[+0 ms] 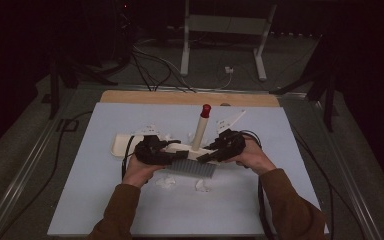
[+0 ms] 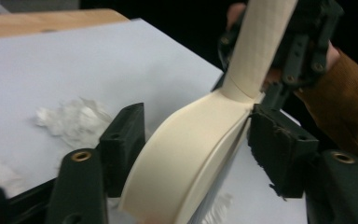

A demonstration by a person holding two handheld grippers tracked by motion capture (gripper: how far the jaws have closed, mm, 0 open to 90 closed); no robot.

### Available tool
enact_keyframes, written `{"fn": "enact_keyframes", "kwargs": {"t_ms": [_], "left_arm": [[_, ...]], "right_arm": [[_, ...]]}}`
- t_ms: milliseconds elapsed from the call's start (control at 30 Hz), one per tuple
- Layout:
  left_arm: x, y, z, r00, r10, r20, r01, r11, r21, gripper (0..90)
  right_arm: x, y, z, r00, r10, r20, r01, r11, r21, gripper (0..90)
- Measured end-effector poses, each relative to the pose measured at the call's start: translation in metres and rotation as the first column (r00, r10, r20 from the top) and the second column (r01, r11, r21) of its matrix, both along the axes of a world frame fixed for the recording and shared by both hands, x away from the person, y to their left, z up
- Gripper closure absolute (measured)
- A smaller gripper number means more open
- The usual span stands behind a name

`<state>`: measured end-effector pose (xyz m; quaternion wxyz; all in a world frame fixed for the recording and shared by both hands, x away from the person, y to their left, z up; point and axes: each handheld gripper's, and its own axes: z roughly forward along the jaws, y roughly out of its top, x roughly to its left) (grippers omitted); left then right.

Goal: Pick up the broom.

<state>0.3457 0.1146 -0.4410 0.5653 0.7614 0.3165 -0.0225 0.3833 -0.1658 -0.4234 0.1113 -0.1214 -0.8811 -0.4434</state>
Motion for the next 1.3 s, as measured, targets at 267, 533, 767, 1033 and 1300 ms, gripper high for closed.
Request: {"fn": "enact_keyframes", "kwargs": {"t_ms": [267,533,767,1033,1300], "left_arm": [[-0.005,0.014,0.007,0.9770,0.199,0.075,-0.205,0.9762,0.072,13.4],[-0.016,0.035,0.010,0.9233,0.348,0.163,-0.367,0.9238,0.108,0.4],[-0.033,0.062,0.002,0.8546,0.481,0.195,-0.506,0.8554,0.109,0.4],[-0.052,0.099,-0.012,0.7955,0.575,0.191,-0.600,0.7924,0.111,0.5],[-0.067,0.113,-0.024,0.7562,0.617,0.218,-0.650,0.7458,0.145,0.4]], "right_arm": [[0.003,-0.005,0.000,0.9971,-0.074,0.017,0.074,0.997,-0.022,68.0],[0.006,-0.011,0.002,0.9917,-0.127,0.021,0.127,0.992,-0.002,67.9],[0.007,-0.012,0.001,0.9897,-0.141,0.020,0.142,0.990,-0.005,67.9],[0.009,-0.015,0.001,0.9845,-0.174,0.022,0.174,0.985,-0.004,67.9],[0.012,-0.015,0.001,0.9762,-0.216,0.020,0.216,0.976,-0.007,67.9]]}}
